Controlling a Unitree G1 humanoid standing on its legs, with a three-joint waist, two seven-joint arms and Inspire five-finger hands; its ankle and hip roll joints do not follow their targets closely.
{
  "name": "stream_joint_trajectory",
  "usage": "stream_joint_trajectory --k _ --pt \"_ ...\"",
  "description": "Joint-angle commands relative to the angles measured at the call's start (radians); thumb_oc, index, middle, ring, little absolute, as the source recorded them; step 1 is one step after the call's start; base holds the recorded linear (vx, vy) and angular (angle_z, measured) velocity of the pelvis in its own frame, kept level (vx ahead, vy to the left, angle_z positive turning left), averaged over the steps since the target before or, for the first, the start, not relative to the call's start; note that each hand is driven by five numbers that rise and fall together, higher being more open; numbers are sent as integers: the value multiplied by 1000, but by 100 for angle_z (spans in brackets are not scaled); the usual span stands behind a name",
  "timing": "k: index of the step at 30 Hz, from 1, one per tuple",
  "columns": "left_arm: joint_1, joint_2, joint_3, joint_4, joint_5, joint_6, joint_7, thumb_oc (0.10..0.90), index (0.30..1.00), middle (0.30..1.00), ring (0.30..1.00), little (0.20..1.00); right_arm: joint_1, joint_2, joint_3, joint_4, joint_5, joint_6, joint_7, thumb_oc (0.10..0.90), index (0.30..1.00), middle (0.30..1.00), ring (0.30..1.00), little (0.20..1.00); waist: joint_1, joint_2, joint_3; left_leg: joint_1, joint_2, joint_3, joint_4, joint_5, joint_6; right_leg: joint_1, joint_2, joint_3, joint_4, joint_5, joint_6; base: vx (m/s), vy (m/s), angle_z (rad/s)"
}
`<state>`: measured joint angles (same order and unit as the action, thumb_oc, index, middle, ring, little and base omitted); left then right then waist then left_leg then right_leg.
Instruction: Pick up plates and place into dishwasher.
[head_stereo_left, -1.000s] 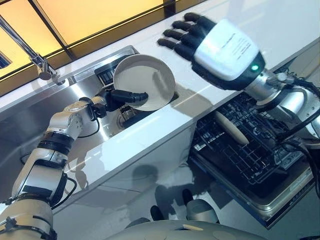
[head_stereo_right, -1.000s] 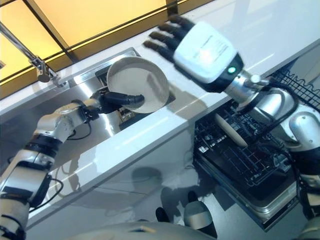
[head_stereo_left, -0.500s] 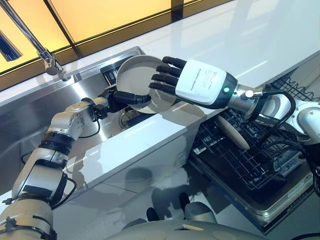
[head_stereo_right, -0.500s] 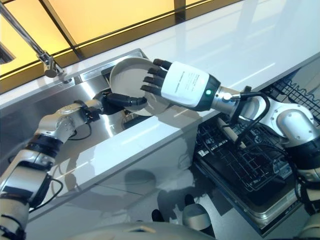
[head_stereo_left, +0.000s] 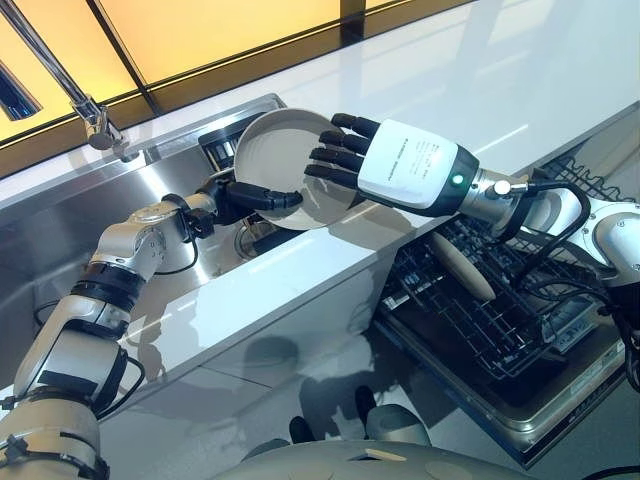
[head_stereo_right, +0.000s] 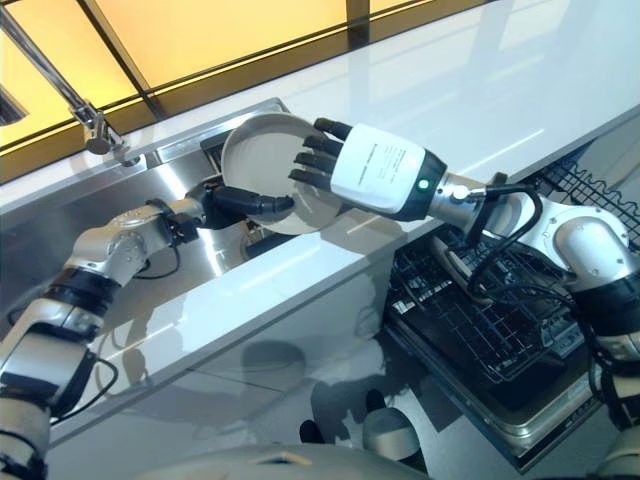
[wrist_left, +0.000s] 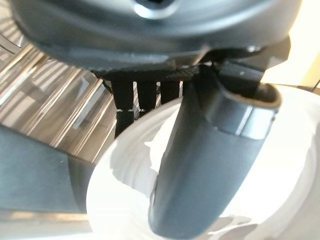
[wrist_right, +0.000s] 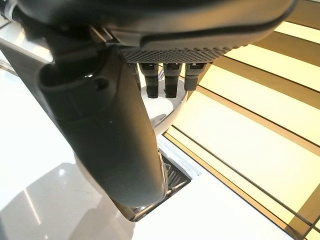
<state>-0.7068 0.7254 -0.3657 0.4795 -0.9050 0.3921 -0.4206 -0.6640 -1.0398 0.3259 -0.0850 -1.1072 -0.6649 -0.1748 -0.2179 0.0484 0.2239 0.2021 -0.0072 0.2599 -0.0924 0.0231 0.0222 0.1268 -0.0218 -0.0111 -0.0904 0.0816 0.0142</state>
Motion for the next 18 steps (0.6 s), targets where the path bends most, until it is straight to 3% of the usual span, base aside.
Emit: stream_joint_trajectory --k 1,18 --pt "-132 16 -23 -188 -149 -102 -59 100 300 300 300 200 -29 -10 12 72 0 21 -34 800 900 900 900 900 32 10 -128 -15 -18 -26 22 -73 -6 -35 6 -12 39 -49 114 0 0 0" --pt "-156 26 -31 -252 -158 -176 -38 100 300 300 300 200 -56 25 30 69 17 1 -66 800 900 900 900 900 48 3 -138 -15 -20 -41 18 -71 -7 -28 6 -23 33 -49 112 -4 0 0"
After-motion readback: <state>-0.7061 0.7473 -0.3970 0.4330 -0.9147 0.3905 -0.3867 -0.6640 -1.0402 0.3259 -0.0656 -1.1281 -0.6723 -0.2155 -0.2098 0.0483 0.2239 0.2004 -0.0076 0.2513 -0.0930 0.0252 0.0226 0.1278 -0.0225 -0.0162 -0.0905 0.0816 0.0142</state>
